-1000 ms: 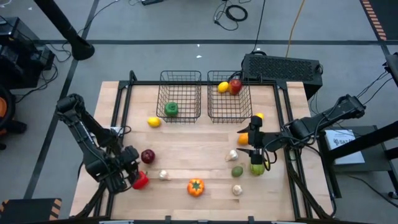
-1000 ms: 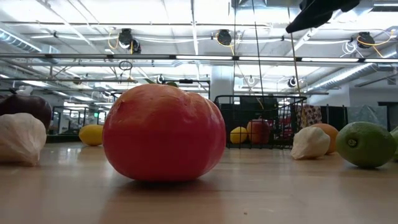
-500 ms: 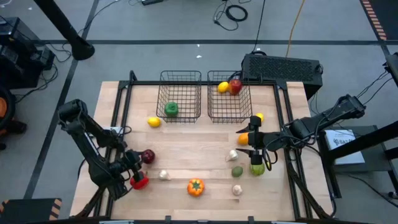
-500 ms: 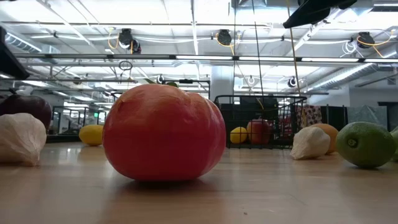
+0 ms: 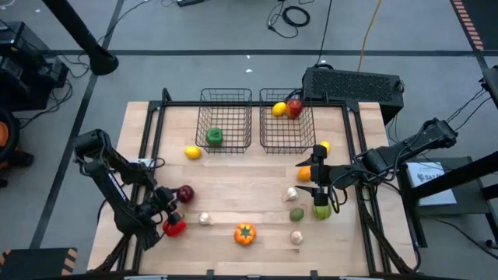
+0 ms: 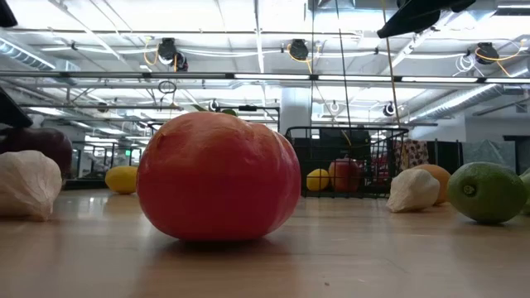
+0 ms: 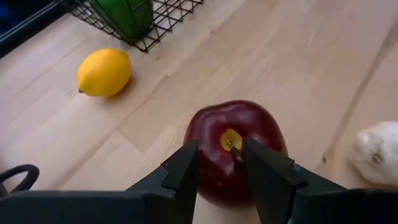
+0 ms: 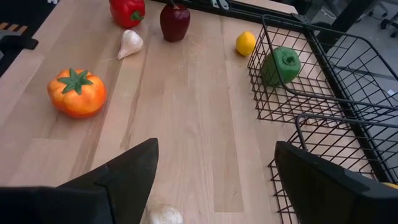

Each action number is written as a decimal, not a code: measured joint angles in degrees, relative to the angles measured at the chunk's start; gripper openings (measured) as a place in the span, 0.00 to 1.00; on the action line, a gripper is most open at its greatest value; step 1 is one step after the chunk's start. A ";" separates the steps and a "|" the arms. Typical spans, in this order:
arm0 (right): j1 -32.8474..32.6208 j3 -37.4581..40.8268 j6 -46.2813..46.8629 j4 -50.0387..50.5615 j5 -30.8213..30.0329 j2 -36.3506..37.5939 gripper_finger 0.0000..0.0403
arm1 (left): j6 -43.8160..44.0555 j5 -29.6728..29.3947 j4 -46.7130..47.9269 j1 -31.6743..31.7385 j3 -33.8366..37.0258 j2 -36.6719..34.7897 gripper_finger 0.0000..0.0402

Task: Sort produce into baskets
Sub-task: Put the dark red apple into the right wire basket

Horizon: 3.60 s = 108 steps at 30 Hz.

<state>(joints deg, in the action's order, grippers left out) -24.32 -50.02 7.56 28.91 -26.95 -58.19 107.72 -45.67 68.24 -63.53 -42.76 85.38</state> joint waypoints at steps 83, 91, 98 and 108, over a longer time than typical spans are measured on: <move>0.00 0.00 -1.31 1.29 -3.89 0.43 0.78 | -124.37 0.31 -55.68 42.00 -34.89 -0.07 0.01; 0.00 0.00 0.67 4.40 -4.81 4.28 0.78 | -134.46 20.54 -69.76 60.23 -34.95 0.78 0.01; 0.00 0.00 2.00 6.43 -4.75 7.22 0.78 | -135.07 35.51 -81.91 73.04 -34.93 8.19 0.01; 0.00 0.00 5.45 10.34 -4.64 8.11 0.78 | -127.86 35.78 -91.25 84.08 -34.89 20.85 0.01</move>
<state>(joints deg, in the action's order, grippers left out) -24.32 -50.02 13.02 39.24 -31.59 -50.09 -20.14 -9.89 -23.00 20.55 -77.65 106.24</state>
